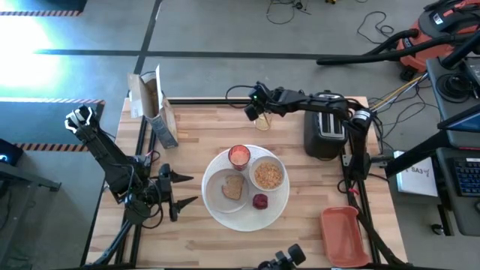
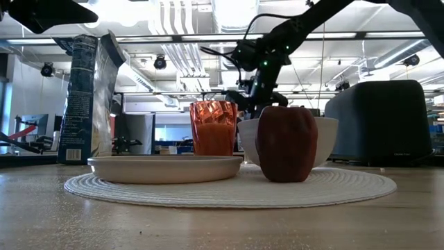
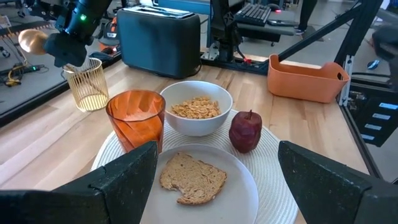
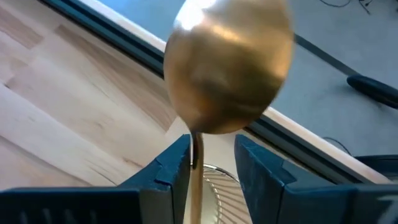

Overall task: Arrange a breakfast setting
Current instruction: Put the gold spoon on the white placemat to the right side of the white bowl

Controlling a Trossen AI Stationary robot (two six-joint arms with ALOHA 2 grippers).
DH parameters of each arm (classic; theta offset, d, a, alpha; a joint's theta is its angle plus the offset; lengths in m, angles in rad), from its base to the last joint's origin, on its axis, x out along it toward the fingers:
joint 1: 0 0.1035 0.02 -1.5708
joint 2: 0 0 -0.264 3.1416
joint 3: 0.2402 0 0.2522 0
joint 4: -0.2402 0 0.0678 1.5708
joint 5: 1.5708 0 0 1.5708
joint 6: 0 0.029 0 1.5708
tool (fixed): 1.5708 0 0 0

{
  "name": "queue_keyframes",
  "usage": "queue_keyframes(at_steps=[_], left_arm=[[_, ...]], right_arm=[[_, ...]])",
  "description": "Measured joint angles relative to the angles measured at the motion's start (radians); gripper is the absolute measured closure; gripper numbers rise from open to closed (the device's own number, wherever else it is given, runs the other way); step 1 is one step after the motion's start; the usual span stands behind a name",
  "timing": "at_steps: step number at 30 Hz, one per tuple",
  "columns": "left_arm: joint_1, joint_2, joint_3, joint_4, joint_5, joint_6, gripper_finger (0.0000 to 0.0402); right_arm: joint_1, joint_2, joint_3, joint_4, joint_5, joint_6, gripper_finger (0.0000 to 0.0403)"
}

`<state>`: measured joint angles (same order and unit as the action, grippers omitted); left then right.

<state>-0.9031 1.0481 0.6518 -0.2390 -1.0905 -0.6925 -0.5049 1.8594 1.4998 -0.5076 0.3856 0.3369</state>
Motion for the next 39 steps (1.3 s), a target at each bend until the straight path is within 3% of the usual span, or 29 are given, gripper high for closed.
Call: queue_keyframes(at_steps=[9, 19, 30, 39], left_arm=[[0.012, 0.000, 0.000, 0.000, 0.000, -0.006, 0.0086], [0.050, 0.000, 0.000, 0.008, 0.035, -0.006, 0.0086], [0.051, 0.000, 0.016, 0.021, 0.095, 0.007, 0.0086], [0.082, 0.011, 0.056, 0.041, 0.060, 0.114, 0.0086]], right_arm=[[0.000, 0.007, 0.000, 0.023, 0.000, -0.037, 0.0302], [-0.002, 0.003, 0.000, 0.023, -0.003, -0.038, 0.0388], [0.010, -0.046, 0.017, 0.005, -0.056, -0.041, 0.0392], [0.066, -0.214, 0.017, -0.035, -0.097, -0.042, 0.0393]])
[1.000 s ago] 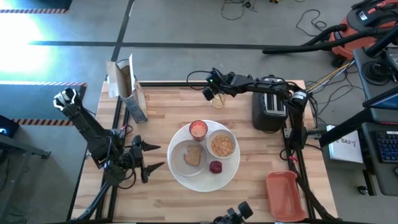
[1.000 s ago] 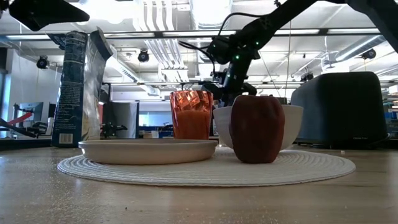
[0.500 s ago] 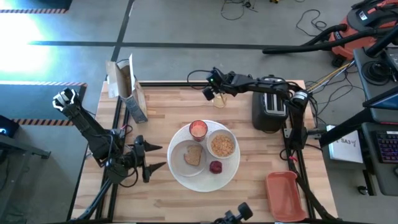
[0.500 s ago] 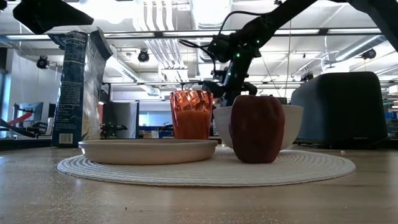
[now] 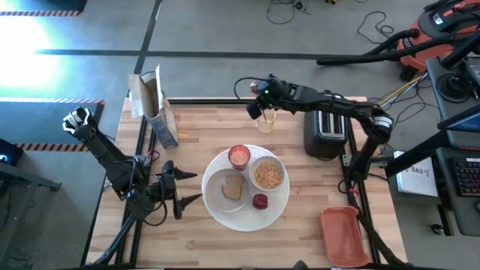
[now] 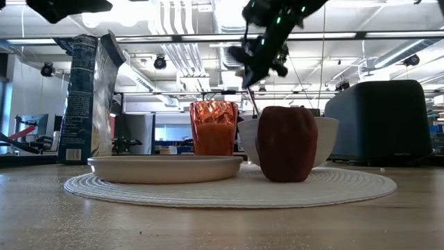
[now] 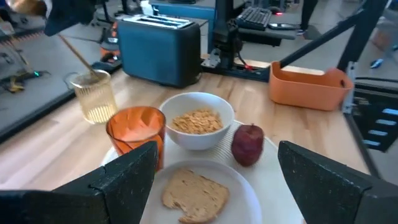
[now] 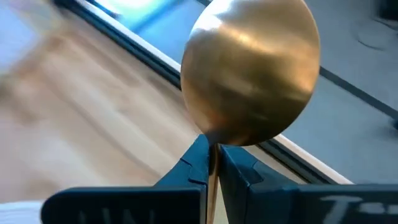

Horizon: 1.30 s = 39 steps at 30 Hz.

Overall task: Arrange a breakfast setting
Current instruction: Put the gold spoon on the white placemat to the right side of the white bowl

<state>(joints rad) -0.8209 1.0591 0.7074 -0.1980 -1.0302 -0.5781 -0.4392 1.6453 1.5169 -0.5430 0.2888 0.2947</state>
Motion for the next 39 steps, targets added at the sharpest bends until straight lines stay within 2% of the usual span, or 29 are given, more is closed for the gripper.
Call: queue_keyframes(at_steps=[4, 8, 10, 16, 19, 28, 31, 39], left_arm=[[0.039, 0.039, -0.002, 0.066, 0.004, 0.067, 0.0086], [0.072, 0.099, -0.003, 0.224, 0.080, 0.224, 0.0086], [0.081, 0.132, -0.003, 0.349, 0.136, 0.346, 0.0086], [0.088, 0.240, -0.001, 0.778, 0.411, 0.704, 0.0086], [0.088, 0.294, -0.001, 0.917, 0.457, 0.785, 0.0086], [0.122, 0.421, -0.001, 1.160, 0.454, 0.861, 0.0086], [0.151, 0.445, -0.001, 1.206, 0.454, 0.851, 0.0086], [0.207, 0.461, -0.001, 1.234, 0.509, 0.762, 0.0086]], right_arm=[[0.056, -0.088, 0.000, 0.021, -0.140, -0.016, 0.0393], [0.142, -0.156, 0.000, 0.075, -0.270, -0.074, 0.0393], [0.190, -0.181, 0.000, 0.092, -0.309, -0.105, 0.0393], [0.350, -0.209, 0.000, 0.147, -0.479, -0.239, 0.0393], [0.446, -0.193, 0.000, 0.171, -0.542, -0.339, 0.0393], [0.684, -0.129, 0.000, 0.222, -0.580, -0.658, 0.0393], [0.704, -0.112, 0.000, 0.278, -0.657, -0.698, 0.0393], [0.676, -0.097, 0.000, 0.365, -0.663, -0.687, 0.0389]])
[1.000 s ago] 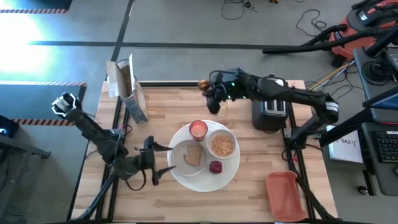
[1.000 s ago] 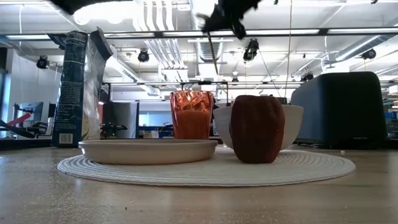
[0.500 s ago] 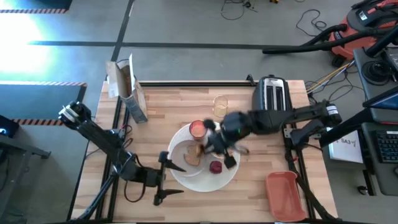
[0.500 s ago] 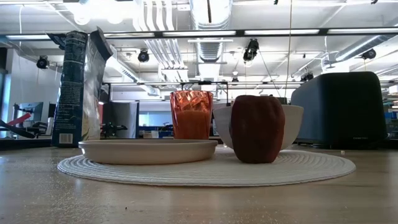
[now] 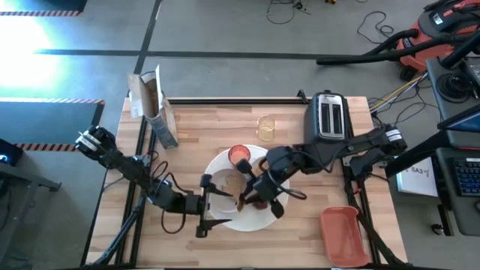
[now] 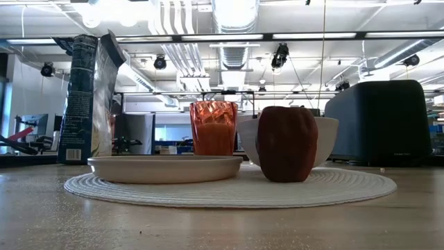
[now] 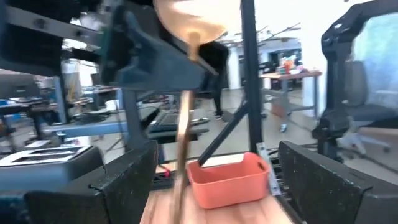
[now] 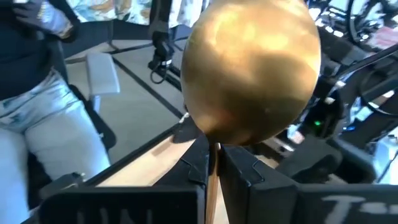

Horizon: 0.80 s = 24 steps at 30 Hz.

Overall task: Arrange a breakfast setting
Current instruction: Put the gold spoon on the white placemat to the right side of the white bowl

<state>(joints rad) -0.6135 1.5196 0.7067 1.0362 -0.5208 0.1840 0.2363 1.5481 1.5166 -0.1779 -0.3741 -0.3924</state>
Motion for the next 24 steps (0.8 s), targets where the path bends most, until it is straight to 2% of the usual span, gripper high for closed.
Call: queue_keyframes(at_steps=[3, 7, 13, 18, 24], left_arm=[[0.019, 0.000, 0.000, -0.005, 0.066, -0.013, 0.0086], [0.035, 0.000, 0.000, -0.004, 0.084, -0.014, 0.0086], [0.043, 0.000, 0.000, -0.005, 0.091, -0.020, 0.0086], [0.063, -0.001, 0.000, -0.005, 0.150, -0.063, 0.0086], [0.070, -0.001, 0.000, -0.003, 0.174, -0.070, 0.0086]], right_arm=[[-0.013, 0.009, 0.000, 0.027, -0.024, 0.000, 0.0388], [-0.021, 0.020, -0.001, 0.033, -0.113, 0.000, 0.0387], [-0.021, 0.019, -0.001, 0.057, -0.127, -0.002, 0.0386], [-0.021, 0.019, -0.001, 0.078, -0.127, -0.012, 0.0386], [-0.021, 0.019, -0.001, 0.081, -0.127, -0.012, 0.0385]])
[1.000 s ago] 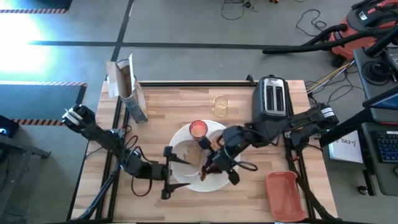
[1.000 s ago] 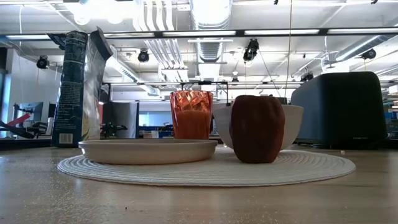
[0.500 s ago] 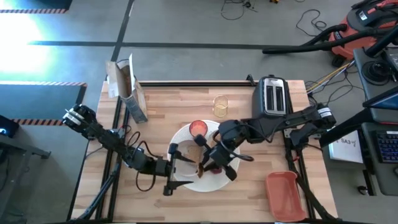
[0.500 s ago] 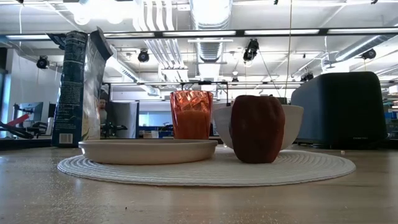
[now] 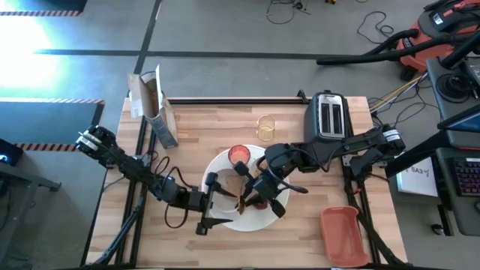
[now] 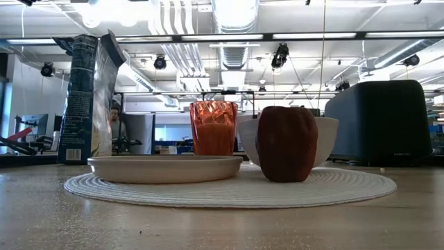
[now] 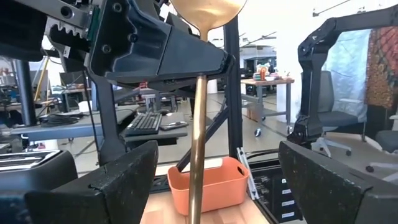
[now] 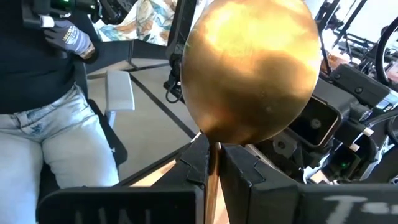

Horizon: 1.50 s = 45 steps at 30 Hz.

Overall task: Arrange a breakfast setting
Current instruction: Put the gold spoon on the white placemat to the right side of the white bowl

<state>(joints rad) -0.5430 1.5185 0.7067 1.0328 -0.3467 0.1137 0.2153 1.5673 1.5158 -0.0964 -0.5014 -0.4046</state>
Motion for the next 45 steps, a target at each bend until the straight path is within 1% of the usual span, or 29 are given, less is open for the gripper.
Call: queue_keyframes(at_steps=[4, 8, 13, 16, 19, 24, 26, 30, 37, 45], left_arm=[[0.002, 0.000, 0.000, 0.002, 0.026, 0.000, 0.0086], [0.006, -0.001, 0.022, -0.018, 0.025, 0.001, 0.0086], [0.021, -0.001, 0.082, -0.142, 0.025, 0.007, 0.0087], [0.025, -0.001, 0.116, -0.226, 0.009, 0.005, 0.0099], [0.024, -0.001, 0.128, -0.239, -0.027, 0.005, 0.0129], [0.027, -0.001, 0.129, -0.248, -0.027, -0.004, 0.0205], [0.031, 0.000, 0.129, -0.261, -0.015, -0.024, 0.0235], [0.038, 0.002, 0.129, -0.274, 0.043, -0.053, 0.0292], [0.043, 0.002, 0.129, -0.275, 0.052, -0.079, 0.0386], [0.049, 0.002, 0.129, -0.280, 0.053, -0.116, 0.0392]], right_arm=[[0.000, 0.000, 0.000, 0.002, 0.000, -0.006, 0.0385], [0.000, 0.000, 0.000, 0.005, 0.000, -0.014, 0.0385], [0.000, 0.000, 0.000, 0.005, 0.000, -0.017, 0.0385], [0.000, 0.000, 0.000, 0.005, 0.000, -0.016, 0.0385], [0.000, 0.000, 0.000, 0.005, 0.000, -0.009, 0.0385], [0.000, 0.000, 0.000, 0.002, 0.000, -0.014, 0.0385], [0.000, 0.000, 0.000, 0.002, 0.000, -0.016, 0.0385], [0.000, 0.000, 0.000, 0.002, 0.000, -0.016, 0.0385], [0.000, -0.002, 0.000, 0.002, -0.002, -0.007, 0.0385], [0.000, -0.002, 0.000, -0.003, 0.001, 0.064, 0.0385]])
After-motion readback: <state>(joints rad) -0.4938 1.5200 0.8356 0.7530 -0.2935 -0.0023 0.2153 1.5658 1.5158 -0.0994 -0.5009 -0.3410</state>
